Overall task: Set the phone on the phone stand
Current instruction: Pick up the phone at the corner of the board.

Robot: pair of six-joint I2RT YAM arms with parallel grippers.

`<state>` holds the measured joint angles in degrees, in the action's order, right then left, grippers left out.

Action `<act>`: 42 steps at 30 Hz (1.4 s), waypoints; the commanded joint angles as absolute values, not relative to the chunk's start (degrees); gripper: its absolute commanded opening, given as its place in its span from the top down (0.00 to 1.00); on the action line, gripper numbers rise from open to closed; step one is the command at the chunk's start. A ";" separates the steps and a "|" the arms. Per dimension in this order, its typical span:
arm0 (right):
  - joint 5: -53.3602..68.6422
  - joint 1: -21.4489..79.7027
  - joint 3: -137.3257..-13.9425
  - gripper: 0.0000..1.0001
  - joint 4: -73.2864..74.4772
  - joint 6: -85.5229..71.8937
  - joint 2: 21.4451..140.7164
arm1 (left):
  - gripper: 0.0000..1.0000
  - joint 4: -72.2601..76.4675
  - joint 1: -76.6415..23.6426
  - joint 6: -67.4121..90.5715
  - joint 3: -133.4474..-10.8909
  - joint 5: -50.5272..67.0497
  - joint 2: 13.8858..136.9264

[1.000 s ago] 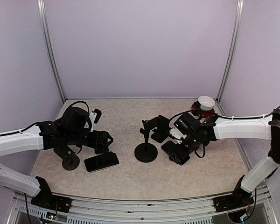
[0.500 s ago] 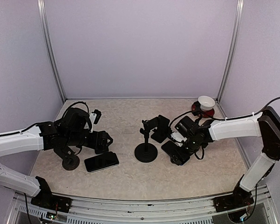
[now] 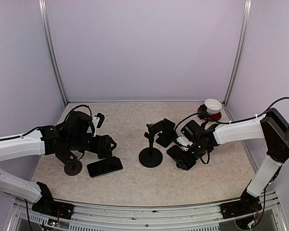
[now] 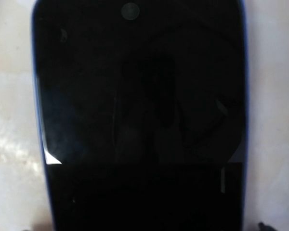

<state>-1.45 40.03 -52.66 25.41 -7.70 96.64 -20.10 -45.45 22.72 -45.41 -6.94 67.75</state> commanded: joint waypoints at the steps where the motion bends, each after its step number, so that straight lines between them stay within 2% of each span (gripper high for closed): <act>1: -1.12 39.29 -52.02 0.01 24.95 -7.04 98.88 | 0.01 -18.91 -45.79 23.02 -44.87 -7.91 67.25; 17: 1.17 39.20 -53.72 0.18 29.03 -7.64 100.81 | 0.01 -18.82 -45.79 22.76 -44.91 -8.20 67.69; 22: 1.47 39.28 -53.26 0.33 27.55 -7.58 98.99 | 0.01 -18.91 -45.80 22.89 -44.91 -8.20 67.46; 25: 2.22 39.28 -52.63 0.38 26.31 -7.44 97.02 | 0.01 -19.03 -45.79 23.10 -44.87 -7.96 67.35; 42: -1.18 40.81 -49.64 0.41 21.32 -7.90 85.79 | 0.01 -14.48 -45.87 24.26 -43.64 -4.34 59.19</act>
